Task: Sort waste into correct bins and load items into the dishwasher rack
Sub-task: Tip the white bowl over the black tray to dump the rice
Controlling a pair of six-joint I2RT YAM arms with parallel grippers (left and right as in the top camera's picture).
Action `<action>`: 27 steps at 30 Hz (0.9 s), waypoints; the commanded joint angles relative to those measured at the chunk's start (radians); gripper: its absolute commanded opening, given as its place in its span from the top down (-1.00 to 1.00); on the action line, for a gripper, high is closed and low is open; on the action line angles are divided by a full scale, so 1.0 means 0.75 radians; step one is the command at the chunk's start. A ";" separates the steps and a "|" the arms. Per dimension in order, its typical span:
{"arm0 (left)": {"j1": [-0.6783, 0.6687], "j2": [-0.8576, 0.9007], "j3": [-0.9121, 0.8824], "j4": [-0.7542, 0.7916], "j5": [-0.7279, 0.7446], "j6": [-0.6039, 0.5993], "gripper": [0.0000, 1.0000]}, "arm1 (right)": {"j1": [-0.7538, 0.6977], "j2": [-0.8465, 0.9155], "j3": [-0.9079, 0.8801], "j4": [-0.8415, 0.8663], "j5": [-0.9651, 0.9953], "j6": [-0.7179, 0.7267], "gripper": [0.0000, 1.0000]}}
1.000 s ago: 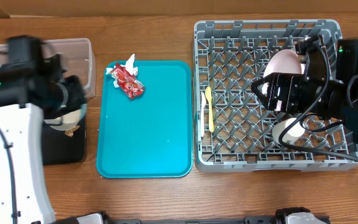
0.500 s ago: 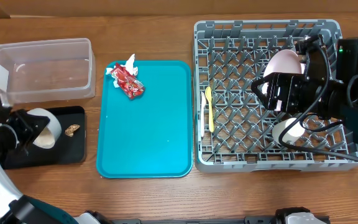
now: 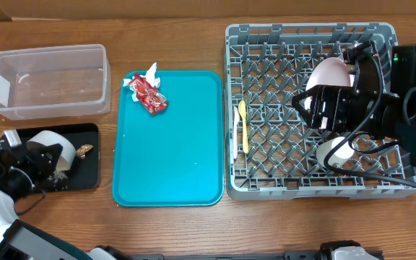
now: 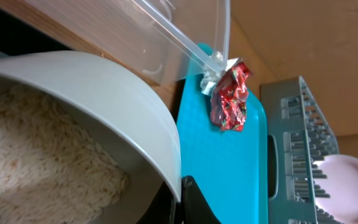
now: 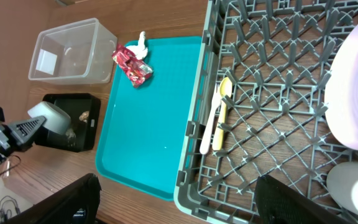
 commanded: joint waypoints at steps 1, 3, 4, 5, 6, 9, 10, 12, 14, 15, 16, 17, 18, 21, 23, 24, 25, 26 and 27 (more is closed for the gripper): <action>0.079 -0.013 -0.056 0.050 0.197 0.126 0.91 | 0.005 -0.006 0.001 0.005 0.009 -0.004 -0.67; 0.115 -0.013 -0.065 0.048 0.300 0.166 0.92 | 0.005 -0.006 0.001 0.011 0.009 -0.004 -0.67; 0.128 -0.013 -0.066 0.049 0.323 0.191 0.91 | 0.005 -0.006 0.001 0.014 0.009 -0.003 -0.67; 0.138 -0.013 -0.066 0.056 0.324 0.189 0.91 | 0.005 -0.006 0.001 0.016 0.009 -0.003 -0.67; 0.148 -0.014 -0.065 0.057 0.361 0.173 0.92 | 0.005 -0.006 0.001 0.017 0.009 -0.003 -0.67; 0.163 -0.013 -0.065 0.058 0.420 0.244 0.92 | 0.005 -0.006 0.001 0.017 0.009 -0.003 -0.67; 0.163 -0.013 -0.065 0.058 0.455 0.235 0.91 | 0.005 -0.006 0.001 0.017 0.009 -0.003 -0.67; 0.163 -0.013 -0.065 0.055 0.507 0.264 0.92 | 0.005 -0.006 0.001 0.017 0.009 -0.003 -0.67; 0.163 -0.013 -0.065 0.069 0.482 0.276 0.91 | 0.005 -0.006 0.001 0.017 0.009 -0.003 -0.67; 0.164 -0.013 -0.065 0.072 0.471 0.275 0.91 | 0.005 -0.006 0.001 0.016 0.009 -0.003 -0.67; 0.164 -0.013 -0.065 0.071 0.462 0.275 0.91 | 0.005 -0.006 0.001 0.014 0.009 -0.003 -0.67; 0.164 -0.013 -0.065 0.071 0.457 0.276 0.91 | 0.005 -0.006 0.001 0.012 0.009 -0.003 -0.67; 0.164 -0.013 -0.065 0.072 0.454 0.282 0.92 | 0.005 -0.006 0.001 0.011 0.009 -0.003 -0.67; 0.164 -0.013 -0.065 0.063 0.468 0.285 0.91 | 0.005 -0.006 0.001 0.009 0.008 -0.003 -0.67; 0.164 -0.013 -0.065 0.037 0.475 0.284 0.92 | 0.005 -0.006 0.001 0.011 0.009 -0.003 -0.67; 0.164 -0.013 -0.065 0.022 0.485 0.300 0.92 | 0.005 -0.006 0.001 0.012 0.009 -0.003 -0.67; 0.164 -0.013 -0.069 0.030 0.413 0.369 0.92 | 0.005 -0.006 0.001 0.013 0.008 -0.003 -0.67; 0.159 -0.009 -0.078 0.080 0.309 0.377 0.91 | 0.005 -0.006 0.001 0.013 0.009 -0.003 -0.67; 0.159 -0.005 -0.082 0.115 0.275 0.270 0.91 | 0.005 -0.006 0.001 0.014 0.009 -0.003 -0.67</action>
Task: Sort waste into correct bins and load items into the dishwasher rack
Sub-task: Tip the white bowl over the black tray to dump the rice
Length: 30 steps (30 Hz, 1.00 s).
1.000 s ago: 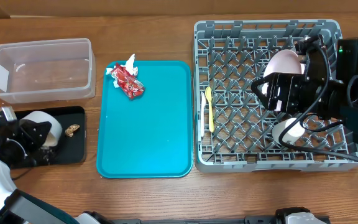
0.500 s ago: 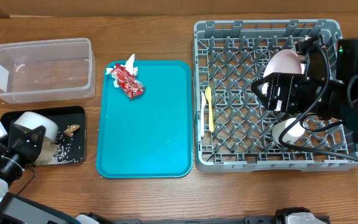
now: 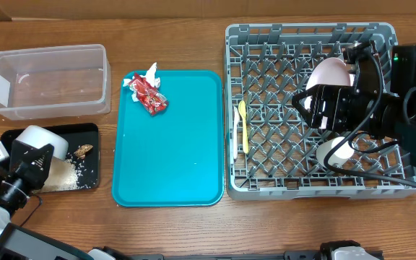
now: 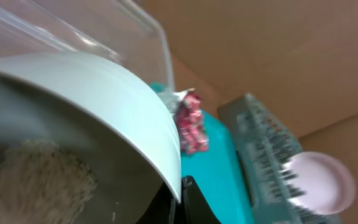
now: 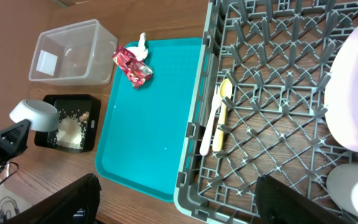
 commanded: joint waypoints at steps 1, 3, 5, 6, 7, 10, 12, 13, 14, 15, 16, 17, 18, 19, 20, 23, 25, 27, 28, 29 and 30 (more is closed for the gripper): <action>0.009 -0.004 -0.015 0.054 -0.054 -0.075 0.92 | 0.005 -0.006 0.001 0.008 0.009 -0.003 -0.67; 0.014 -0.004 -0.015 0.033 0.086 0.020 0.91 | 0.005 -0.006 0.001 0.007 0.008 -0.003 -0.67; 0.018 -0.004 -0.015 0.042 0.077 0.035 0.91 | 0.005 -0.006 0.001 0.005 0.008 -0.003 -0.67; 0.020 -0.004 -0.015 0.041 0.084 0.022 0.92 | 0.005 -0.006 0.001 0.002 0.008 -0.003 -0.67; 0.022 -0.004 -0.015 0.035 0.087 0.023 0.92 | 0.005 -0.006 0.001 -0.003 0.008 -0.003 -0.67; 0.022 -0.004 -0.015 0.005 0.100 0.071 0.91 | 0.005 -0.006 0.001 -0.003 0.008 -0.003 -0.67; 0.023 -0.003 -0.017 0.007 0.050 0.093 0.91 | 0.005 -0.006 0.001 -0.001 0.008 -0.003 -0.67; 0.030 -0.004 -0.017 0.002 0.117 0.039 0.91 | 0.005 -0.006 0.001 0.001 0.008 -0.003 -0.67; 0.037 -0.006 -0.017 -0.013 0.182 0.075 0.91 | 0.005 -0.006 0.001 0.002 0.008 -0.003 -0.67; 0.038 -0.006 -0.018 -0.012 0.176 0.154 0.92 | 0.005 -0.006 0.001 0.002 0.008 -0.003 -0.67; 0.041 -0.006 -0.018 -0.002 0.181 0.148 0.92 | 0.005 -0.006 0.001 0.002 0.008 -0.003 -0.67; 0.044 -0.008 -0.018 -0.006 0.245 0.104 0.91 | 0.005 -0.006 0.001 0.002 0.008 -0.003 -0.67; 0.045 -0.008 -0.018 -0.022 0.278 0.116 0.92 | 0.005 -0.006 0.001 0.000 0.008 -0.003 -0.67; 0.045 -0.007 -0.018 -0.022 0.266 0.142 0.91 | 0.005 -0.006 0.001 -0.002 0.008 -0.003 -0.67; 0.044 -0.007 -0.018 -0.021 0.254 0.143 0.91 | 0.005 -0.006 0.001 -0.002 0.008 -0.003 -0.67; 0.045 -0.008 -0.018 -0.029 0.263 0.119 0.91 | 0.005 -0.006 0.001 -0.003 0.008 -0.003 -0.67; 0.045 -0.008 -0.018 -0.027 0.257 0.114 0.91 | 0.005 -0.006 0.001 -0.003 0.008 -0.003 -0.67; 0.045 -0.007 -0.018 -0.022 0.186 0.112 0.92 | 0.005 -0.006 0.001 -0.004 0.008 -0.003 -0.67; 0.045 -0.008 -0.018 -0.024 0.157 0.086 0.92 | 0.005 -0.006 0.001 -0.004 0.008 -0.003 -0.67; 0.045 -0.008 -0.018 -0.028 0.170 0.017 0.92 | 0.005 -0.006 0.001 -0.004 0.008 -0.003 -0.67; 0.045 -0.008 -0.018 -0.030 0.182 0.005 0.92 | 0.005 -0.006 0.001 -0.003 0.008 -0.003 -0.67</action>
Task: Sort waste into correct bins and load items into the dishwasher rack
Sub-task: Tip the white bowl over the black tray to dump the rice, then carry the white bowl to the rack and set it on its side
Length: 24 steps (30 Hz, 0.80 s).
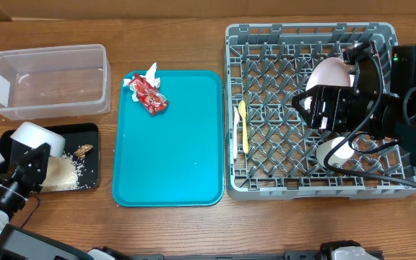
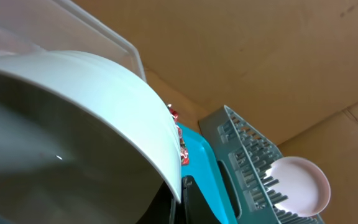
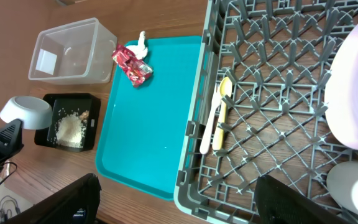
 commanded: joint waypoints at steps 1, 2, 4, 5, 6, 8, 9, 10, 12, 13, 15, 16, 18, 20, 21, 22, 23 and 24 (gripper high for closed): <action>0.005 -0.008 -0.010 0.002 -0.028 -0.050 0.92 | 0.005 -0.006 0.001 0.005 0.008 -0.003 -0.67; 0.005 -0.008 -0.010 0.003 -0.036 -0.051 0.92 | 0.005 -0.006 0.001 0.006 0.008 -0.003 -0.67; 0.002 -0.009 -0.010 -0.017 0.038 -0.084 0.92 | 0.005 -0.006 0.001 0.010 0.008 -0.003 -0.67; -0.004 -0.009 -0.010 -0.033 0.090 -0.081 0.92 | 0.005 -0.006 0.001 0.012 0.008 -0.003 -0.67; -0.011 -0.013 -0.010 -0.049 0.142 -0.080 0.92 | 0.005 -0.006 0.001 0.014 0.007 -0.003 -0.67; -0.037 -0.044 -0.010 -0.075 0.180 -0.076 0.92 | 0.005 -0.007 0.002 0.014 0.007 -0.003 -0.67; -0.059 -0.073 -0.009 -0.085 0.178 -0.075 0.92 | 0.005 -0.009 0.002 0.014 0.007 -0.003 -0.67; -0.089 -0.108 -0.006 -0.092 0.169 -0.075 0.92 | 0.005 -0.011 0.002 0.014 0.007 -0.002 -0.67; -0.169 -0.198 0.008 -0.105 0.119 -0.082 0.92 | 0.005 -0.019 0.002 0.015 0.007 -0.003 -0.66; -0.223 -0.250 0.020 -0.106 0.074 -0.099 0.92 | 0.005 -0.026 0.002 0.015 0.007 -0.003 -0.66; -0.355 -0.358 0.056 -0.103 -0.043 -0.143 0.92 | 0.005 -0.040 0.002 0.016 0.008 -0.002 -0.65; -0.435 -0.409 0.082 -0.103 -0.112 -0.164 0.92 | 0.005 -0.049 0.002 0.019 0.008 -0.001 -0.64; -0.609 -0.489 0.141 -0.079 -0.218 -0.216 0.92 | 0.005 -0.065 0.002 0.036 0.008 0.003 -0.64; -0.788 -0.529 0.194 0.006 -0.249 -0.302 0.92 | 0.005 -0.080 0.002 0.062 0.008 0.003 -0.64; -0.881 -0.535 0.214 0.072 -0.248 -0.353 0.92 | 0.005 -0.088 0.002 0.077 0.009 0.006 -0.64; -0.972 -0.534 0.230 0.151 -0.250 -0.420 0.92 | 0.003 -0.094 0.002 0.090 0.009 0.009 -0.64; -1.064 -0.527 0.237 0.242 -0.260 -0.491 0.92 | 0.002 -0.099 0.002 0.103 0.014 0.024 -0.64; -1.169 -0.516 0.237 0.358 -0.288 -0.576 0.92 | 0.001 -0.105 0.003 0.117 0.040 0.053 -0.65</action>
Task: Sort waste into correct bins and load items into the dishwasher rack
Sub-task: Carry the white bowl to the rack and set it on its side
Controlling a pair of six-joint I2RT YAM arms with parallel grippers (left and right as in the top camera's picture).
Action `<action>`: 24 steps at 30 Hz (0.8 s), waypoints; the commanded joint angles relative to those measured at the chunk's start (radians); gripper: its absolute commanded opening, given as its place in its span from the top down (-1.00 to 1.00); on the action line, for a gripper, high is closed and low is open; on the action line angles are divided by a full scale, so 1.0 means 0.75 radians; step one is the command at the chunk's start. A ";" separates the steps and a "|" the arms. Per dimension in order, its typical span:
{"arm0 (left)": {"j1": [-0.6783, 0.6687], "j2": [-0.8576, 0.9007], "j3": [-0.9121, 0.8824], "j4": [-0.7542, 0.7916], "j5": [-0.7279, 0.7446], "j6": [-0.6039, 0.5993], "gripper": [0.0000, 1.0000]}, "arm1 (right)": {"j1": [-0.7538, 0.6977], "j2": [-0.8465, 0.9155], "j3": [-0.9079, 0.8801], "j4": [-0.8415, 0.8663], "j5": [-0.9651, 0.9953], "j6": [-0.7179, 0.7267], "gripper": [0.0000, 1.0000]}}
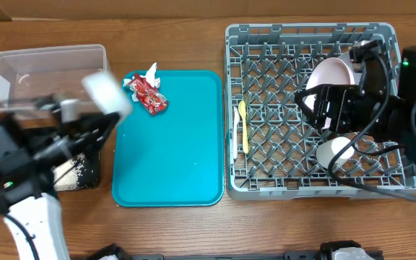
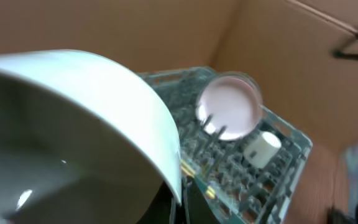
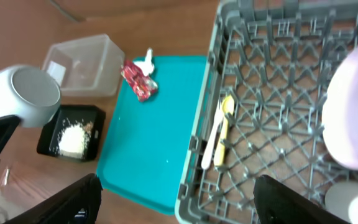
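Note:
My left gripper [image 2: 180, 198] is shut on the rim of a white bowl [image 1: 106, 92], whose inside [image 2: 55, 143] shows empty. The bowl hangs blurred, high above the clear bin's right end and the teal tray's [image 1: 172, 144] left edge. A red wrapper [image 1: 148, 94] lies at the tray's far left corner. The grey dish rack [image 1: 266, 43] holds a pink plate [image 1: 331, 74], a white cup [image 1: 336, 150], and a yellow spoon [image 1: 243, 124] beside a white one [image 1: 236, 141]. My right gripper [image 3: 179, 204] hangs open above the rack, holding nothing.
A clear plastic bin [image 1: 45, 72] stands at the far left. In front of it a black bin [image 3: 73, 132] holds a heap of rice and a brown scrap. The right arm's body and cables [image 1: 381, 115] cover the rack's right side.
My left gripper was low at the black bin's left end with the bowl. Now it holds the bowl higher and farther right, at the tray's left edge. The right wrist view has shifted slightly.
The bowl, full of rice, was tipped over the black bin in my left gripper. Then rice lay in the bin with some left in the bowl. Then the bowl showed empty over the bin. Now it hangs higher, to the right.

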 commanded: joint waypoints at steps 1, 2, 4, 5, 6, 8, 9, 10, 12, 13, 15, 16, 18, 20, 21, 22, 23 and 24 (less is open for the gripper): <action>-0.282 0.021 0.038 0.204 -0.123 -0.304 0.92 | 0.001 -0.045 0.004 0.036 0.062 0.064 -0.67; -0.367 0.042 0.038 0.282 -0.155 -0.350 0.92 | 0.001 -0.051 0.004 0.050 0.093 0.078 -0.68; -0.538 0.110 0.038 0.435 -0.197 -0.402 0.92 | 0.001 -0.068 0.004 0.073 0.148 0.104 -0.70; -0.605 0.151 0.038 0.505 -0.209 -0.427 0.92 | 0.001 -0.075 0.004 0.081 0.164 0.104 -0.71; -0.666 0.197 0.038 0.573 -0.220 -0.459 0.92 | 0.001 -0.083 0.004 0.087 0.185 0.110 -0.72; -0.757 0.301 0.038 0.694 -0.237 -0.521 0.92 | 0.001 -0.101 0.004 0.094 0.234 0.150 -0.72; -0.789 0.357 0.038 0.753 -0.237 -0.558 0.92 | 0.001 -0.110 0.004 0.099 0.259 0.169 -0.73; -0.817 0.415 0.038 0.816 -0.234 -0.601 0.92 | 0.001 -0.119 0.004 0.101 0.273 0.174 -0.74; -0.857 0.527 0.039 0.962 -0.234 -0.691 0.92 | 0.001 -0.137 0.004 0.109 0.276 0.174 -0.74; -0.872 0.579 0.039 1.050 -0.233 -0.734 0.92 | 0.001 -0.144 0.004 0.111 0.276 0.174 -0.74; -0.899 0.675 0.039 1.248 -0.236 -0.816 0.92 | 0.001 -0.153 0.004 0.114 0.276 0.174 -0.75; -0.913 0.721 0.039 1.359 -0.237 -0.867 0.92 | 0.001 -0.156 0.004 0.114 0.276 0.173 -0.75; -0.936 0.809 0.040 1.567 -0.245 -0.966 0.92 | 0.001 -0.156 0.004 0.111 0.276 0.173 -0.75; -0.952 0.889 0.040 1.694 -0.285 -1.033 0.92 | 0.001 -0.155 0.004 0.107 0.276 0.173 -0.75; -0.956 0.926 0.040 1.717 -0.310 -1.056 0.92 | 0.001 -0.155 0.004 0.104 0.276 0.173 -0.75; -0.958 0.962 0.041 1.730 -0.332 -1.077 0.92 | 0.001 -0.155 0.004 0.102 0.276 0.173 -0.76; -0.958 0.997 0.041 1.741 -0.343 -1.093 0.91 | 0.001 -0.155 0.004 0.099 0.276 0.173 -0.76; -0.958 1.030 0.041 1.756 -0.351 -1.112 0.92 | 0.001 -0.155 0.004 0.099 0.276 0.172 -0.76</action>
